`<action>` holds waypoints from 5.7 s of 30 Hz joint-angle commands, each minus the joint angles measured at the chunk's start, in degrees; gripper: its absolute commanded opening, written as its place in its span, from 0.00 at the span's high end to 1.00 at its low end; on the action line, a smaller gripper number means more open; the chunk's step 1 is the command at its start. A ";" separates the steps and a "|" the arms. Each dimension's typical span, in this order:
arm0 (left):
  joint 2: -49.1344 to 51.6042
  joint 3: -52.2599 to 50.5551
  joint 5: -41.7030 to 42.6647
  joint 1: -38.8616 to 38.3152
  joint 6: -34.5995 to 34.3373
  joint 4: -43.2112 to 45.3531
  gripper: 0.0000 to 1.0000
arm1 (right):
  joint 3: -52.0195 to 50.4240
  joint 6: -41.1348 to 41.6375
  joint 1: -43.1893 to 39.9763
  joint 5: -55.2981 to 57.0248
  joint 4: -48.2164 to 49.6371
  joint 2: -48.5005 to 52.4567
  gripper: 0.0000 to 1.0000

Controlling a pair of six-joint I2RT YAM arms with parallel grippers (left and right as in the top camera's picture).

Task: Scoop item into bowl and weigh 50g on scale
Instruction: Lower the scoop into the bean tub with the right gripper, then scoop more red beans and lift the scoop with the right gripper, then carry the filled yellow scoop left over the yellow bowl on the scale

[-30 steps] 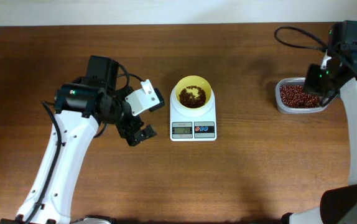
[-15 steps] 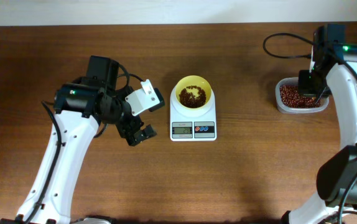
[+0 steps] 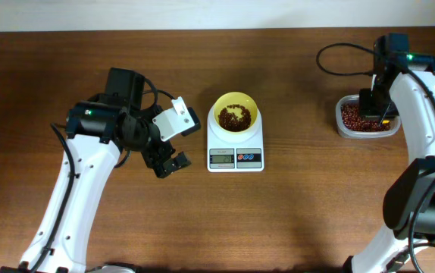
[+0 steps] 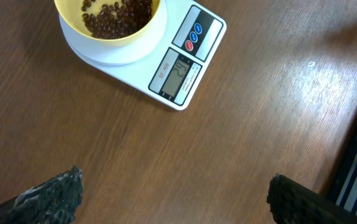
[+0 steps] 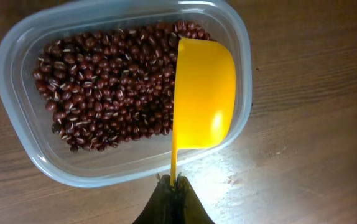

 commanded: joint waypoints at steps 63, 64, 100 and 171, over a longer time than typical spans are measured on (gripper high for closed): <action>0.09 -0.26 0.61 0.31 0.92 -0.04 0.01 | -10.27 11.45 -2.27 -27.69 14.01 0.42 0.96; 0.09 -0.26 0.61 0.31 0.92 -0.04 0.01 | -10.27 11.43 -3.15 -30.03 14.01 0.42 0.96; 0.09 -0.26 0.63 0.31 0.92 -0.04 0.01 | -15.10 -0.02 -18.53 -41.20 9.70 0.42 0.96; 0.09 -0.26 0.63 0.31 0.92 -0.04 0.01 | -15.10 -11.76 -6.91 -92.43 10.43 0.39 0.96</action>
